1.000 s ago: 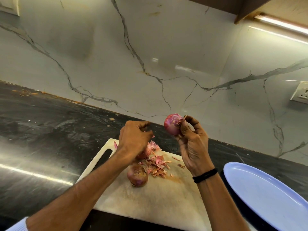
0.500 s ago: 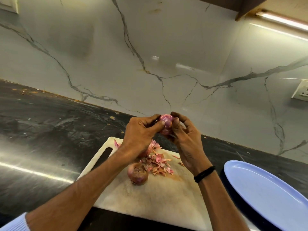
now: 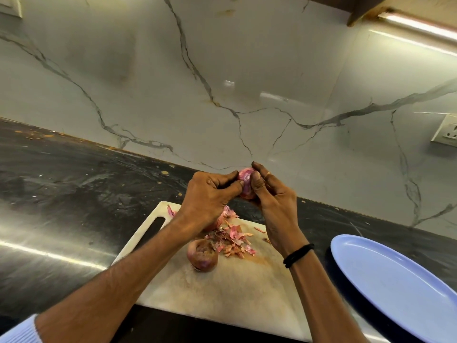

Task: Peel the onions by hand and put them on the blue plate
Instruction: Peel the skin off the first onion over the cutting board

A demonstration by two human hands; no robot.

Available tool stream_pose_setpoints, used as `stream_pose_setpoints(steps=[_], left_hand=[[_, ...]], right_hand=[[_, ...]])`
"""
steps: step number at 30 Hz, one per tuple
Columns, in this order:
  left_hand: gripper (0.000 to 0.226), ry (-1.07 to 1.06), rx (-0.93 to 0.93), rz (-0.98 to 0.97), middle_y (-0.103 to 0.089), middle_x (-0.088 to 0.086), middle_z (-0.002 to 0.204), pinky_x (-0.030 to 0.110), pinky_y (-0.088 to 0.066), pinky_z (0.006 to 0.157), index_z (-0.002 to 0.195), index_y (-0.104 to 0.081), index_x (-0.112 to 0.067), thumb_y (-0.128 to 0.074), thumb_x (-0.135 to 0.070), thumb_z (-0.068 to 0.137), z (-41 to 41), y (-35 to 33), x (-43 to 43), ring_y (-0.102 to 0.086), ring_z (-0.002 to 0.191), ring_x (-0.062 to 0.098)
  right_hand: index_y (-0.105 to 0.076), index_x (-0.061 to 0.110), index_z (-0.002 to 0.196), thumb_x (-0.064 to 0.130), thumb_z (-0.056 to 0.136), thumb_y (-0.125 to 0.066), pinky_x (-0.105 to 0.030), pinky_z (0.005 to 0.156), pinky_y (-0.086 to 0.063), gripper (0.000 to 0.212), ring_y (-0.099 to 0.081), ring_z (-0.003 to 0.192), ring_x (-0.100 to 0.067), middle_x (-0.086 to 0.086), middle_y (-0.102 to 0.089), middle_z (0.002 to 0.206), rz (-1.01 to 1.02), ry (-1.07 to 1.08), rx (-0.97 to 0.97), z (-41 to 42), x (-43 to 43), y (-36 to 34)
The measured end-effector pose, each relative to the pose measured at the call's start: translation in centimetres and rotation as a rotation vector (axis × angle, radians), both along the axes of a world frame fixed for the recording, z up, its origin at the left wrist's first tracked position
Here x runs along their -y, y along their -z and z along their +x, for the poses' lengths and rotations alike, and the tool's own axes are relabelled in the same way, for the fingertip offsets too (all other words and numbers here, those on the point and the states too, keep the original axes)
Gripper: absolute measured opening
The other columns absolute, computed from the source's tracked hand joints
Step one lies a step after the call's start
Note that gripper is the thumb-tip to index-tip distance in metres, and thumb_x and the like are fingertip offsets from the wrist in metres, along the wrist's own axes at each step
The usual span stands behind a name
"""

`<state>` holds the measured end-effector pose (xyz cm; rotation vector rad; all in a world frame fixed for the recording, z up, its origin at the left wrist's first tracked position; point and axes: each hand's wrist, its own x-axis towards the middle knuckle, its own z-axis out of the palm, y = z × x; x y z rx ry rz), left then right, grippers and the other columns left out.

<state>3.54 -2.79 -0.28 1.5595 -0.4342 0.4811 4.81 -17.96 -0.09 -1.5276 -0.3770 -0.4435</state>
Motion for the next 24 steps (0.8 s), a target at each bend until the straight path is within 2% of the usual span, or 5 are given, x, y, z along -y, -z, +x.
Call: stream_pose_setpoints(steps=[4,9,18,22,24], left_hand=[[0.013,-0.075,0.028,0.031,-0.077,-0.001,0.085,0.025,-0.061,0.076,0.095,-0.073,-0.032,-0.075,-0.029,0.083,-0.04,0.17,0.08,-0.075,0.079,0.011],[0.015,-0.138,0.033,0.098,-0.077,0.007,0.084,0.026,-0.062,0.073,0.098,-0.076,-0.02,-0.077,-0.025,0.083,0.37,0.37,-0.06,-0.075,0.077,0.018],[0.024,-0.201,0.057,0.133,-0.075,-0.008,0.083,0.01,-0.055,0.071,0.108,-0.075,-0.013,-0.077,-0.018,0.085,0.12,0.21,-0.29,-0.071,0.074,-0.001],[0.017,-0.162,0.001,0.08,-0.077,-0.002,0.08,0.019,-0.059,0.072,0.1,-0.078,-0.014,-0.074,-0.024,0.087,0.07,-0.03,-0.13,-0.073,0.075,0.008],[0.019,-0.099,-0.034,0.019,-0.076,-0.005,0.085,0.016,-0.058,0.074,0.103,-0.076,-0.015,-0.073,-0.023,0.087,-0.05,-0.21,-0.01,-0.073,0.079,0.003]], right_hand=[[-0.064,0.013,0.13,0.018,0.094,-0.063,-0.042,0.094,-0.057,0.036,-0.069,0.11,-0.017,-0.005,-0.07,0.122,-0.054,0.014,0.016,-0.13,-0.08,0.03],[-0.064,0.013,0.129,0.015,0.095,-0.062,-0.035,0.088,-0.059,0.034,-0.071,0.106,-0.016,-0.003,-0.071,0.118,-0.066,0.013,0.023,-0.19,-0.04,0.01],[-0.068,0.019,0.123,0.035,0.082,-0.065,-0.043,0.09,-0.059,0.043,-0.068,0.112,-0.025,-0.006,-0.07,0.12,0.001,-0.021,0.003,-0.22,0.07,-0.07],[-0.067,0.018,0.124,0.032,0.083,-0.065,-0.046,0.093,-0.057,0.044,-0.068,0.111,-0.021,0.001,-0.071,0.116,0.004,-0.02,0.003,-0.17,0.14,-0.12],[-0.066,0.015,0.126,0.032,0.084,-0.064,-0.049,0.094,-0.057,0.045,-0.068,0.112,-0.023,-0.004,-0.07,0.12,0.024,-0.018,-0.006,-0.09,0.12,-0.05]])
